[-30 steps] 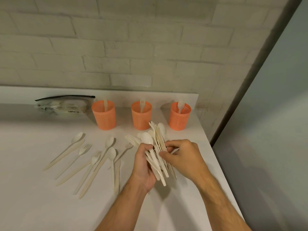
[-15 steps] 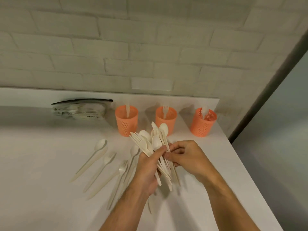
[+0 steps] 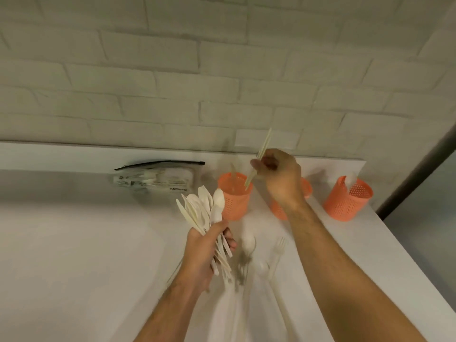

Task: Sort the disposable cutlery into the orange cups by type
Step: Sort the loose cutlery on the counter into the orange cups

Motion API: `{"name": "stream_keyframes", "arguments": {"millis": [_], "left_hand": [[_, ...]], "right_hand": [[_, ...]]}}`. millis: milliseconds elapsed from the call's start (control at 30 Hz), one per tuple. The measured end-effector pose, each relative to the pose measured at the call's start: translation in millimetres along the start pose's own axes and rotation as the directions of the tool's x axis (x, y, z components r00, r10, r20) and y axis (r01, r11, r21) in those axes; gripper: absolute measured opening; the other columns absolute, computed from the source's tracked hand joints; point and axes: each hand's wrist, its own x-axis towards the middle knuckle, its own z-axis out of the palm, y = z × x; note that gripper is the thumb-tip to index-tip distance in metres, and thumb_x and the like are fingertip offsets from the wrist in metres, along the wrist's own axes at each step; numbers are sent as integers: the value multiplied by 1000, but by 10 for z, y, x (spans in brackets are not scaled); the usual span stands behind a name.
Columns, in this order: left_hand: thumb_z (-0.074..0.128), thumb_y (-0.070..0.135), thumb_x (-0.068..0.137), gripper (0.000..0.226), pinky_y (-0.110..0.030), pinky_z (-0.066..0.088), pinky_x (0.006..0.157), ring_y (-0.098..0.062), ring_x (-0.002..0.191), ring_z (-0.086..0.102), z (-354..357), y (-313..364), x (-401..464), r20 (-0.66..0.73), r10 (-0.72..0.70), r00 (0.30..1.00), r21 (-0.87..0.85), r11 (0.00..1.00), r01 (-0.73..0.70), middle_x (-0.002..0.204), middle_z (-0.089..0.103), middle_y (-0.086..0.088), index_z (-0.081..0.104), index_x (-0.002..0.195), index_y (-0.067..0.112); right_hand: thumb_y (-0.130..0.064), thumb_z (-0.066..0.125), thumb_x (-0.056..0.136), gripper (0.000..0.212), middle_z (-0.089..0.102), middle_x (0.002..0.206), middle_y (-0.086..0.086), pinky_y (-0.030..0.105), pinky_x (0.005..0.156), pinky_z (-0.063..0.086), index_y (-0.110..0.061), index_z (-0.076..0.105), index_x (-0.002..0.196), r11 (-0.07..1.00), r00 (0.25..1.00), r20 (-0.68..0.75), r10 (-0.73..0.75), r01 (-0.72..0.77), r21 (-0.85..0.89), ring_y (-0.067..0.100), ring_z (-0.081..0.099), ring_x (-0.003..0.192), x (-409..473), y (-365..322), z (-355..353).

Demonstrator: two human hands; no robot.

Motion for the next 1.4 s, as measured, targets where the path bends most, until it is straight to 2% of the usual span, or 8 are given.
{"name": "stream_keyframes", "arguments": {"millis": [267, 433, 567, 667, 1000, 1100, 1233, 1400], "left_hand": [[60, 5, 92, 6, -27, 32, 45, -16, 44, 34, -209, 129, 81, 100, 48, 994, 96, 994, -57, 56, 37, -3, 56, 88, 7], [61, 0, 89, 3, -28, 39, 46, -17, 43, 43, -227, 78, 116, 59, 94, 994, 281, 954, -107, 55, 45, -5, 60, 93, 0], [60, 1, 83, 11, -28, 45, 46, -20, 44, 52, -172, 38, 109, -8, 173, 985, 455, 878, -151, 56, 55, -7, 62, 89, 9], [60, 0, 80, 16, -27, 44, 44, -17, 42, 52, -109, 27, 84, -8, 261, 965, 518, 827, -219, 57, 56, -4, 58, 85, 16], [68, 1, 81, 12, -28, 49, 52, -18, 49, 56, -23, -21, 26, 108, 236, 966, 442, 859, -259, 57, 55, -9, 57, 81, -2], [66, 1, 84, 10, -29, 43, 48, -18, 48, 49, -21, -53, 41, 64, 226, 972, 410, 882, -232, 56, 50, -8, 57, 82, -2], [65, 4, 88, 10, -29, 42, 48, -16, 49, 47, -21, -93, 89, 7, 254, 967, 411, 881, -234, 55, 53, 0, 62, 83, 12], [65, 10, 91, 10, -32, 40, 49, -18, 51, 45, 20, -96, 91, -3, 264, 965, 407, 881, -240, 54, 53, 3, 65, 86, 18]], "right_hand": [[-32, 77, 83, 22, 70, 83, 0, 24, 66, 51, -12, 75, 94, 883, 977, 151, 152, -65, -466, 18, 65, 80, 360, 241, 548], [-37, 72, 88, 35, 71, 104, -1, 30, 87, 53, -12, 71, 113, 918, 992, 110, 62, -13, -397, 16, 67, 95, 200, -71, 333], [-30, 73, 87, 11, 74, 83, -7, 22, 67, 51, -23, 77, 94, 985, 856, 516, -13, 99, -140, 5, 65, 71, -177, -627, 133], [-35, 84, 76, 21, 71, 79, -4, 14, 61, 45, -24, 78, 93, 958, 750, 661, -10, 196, -208, -3, 55, 61, -373, -706, 124], [-6, 66, 94, 13, 75, 86, 9, 26, 71, 55, -10, 74, 102, 952, 926, 376, -41, -78, 295, 16, 69, 76, -351, -491, 52], [-2, 61, 96, 18, 68, 77, 5, 23, 69, 54, -15, 71, 104, 917, 988, 79, -133, 93, 389, 10, 65, 69, -140, -598, -91], [-6, 62, 96, 21, 62, 76, 2, 24, 72, 54, -14, 66, 115, 914, 923, -158, -352, 375, 152, 6, 62, 68, 283, -549, -181], [-11, 66, 95, 25, 68, 84, -1, 20, 73, 54, -18, 69, 118, 945, 951, 37, -306, 309, -113, 11, 65, 76, 490, -16, 186]]}}
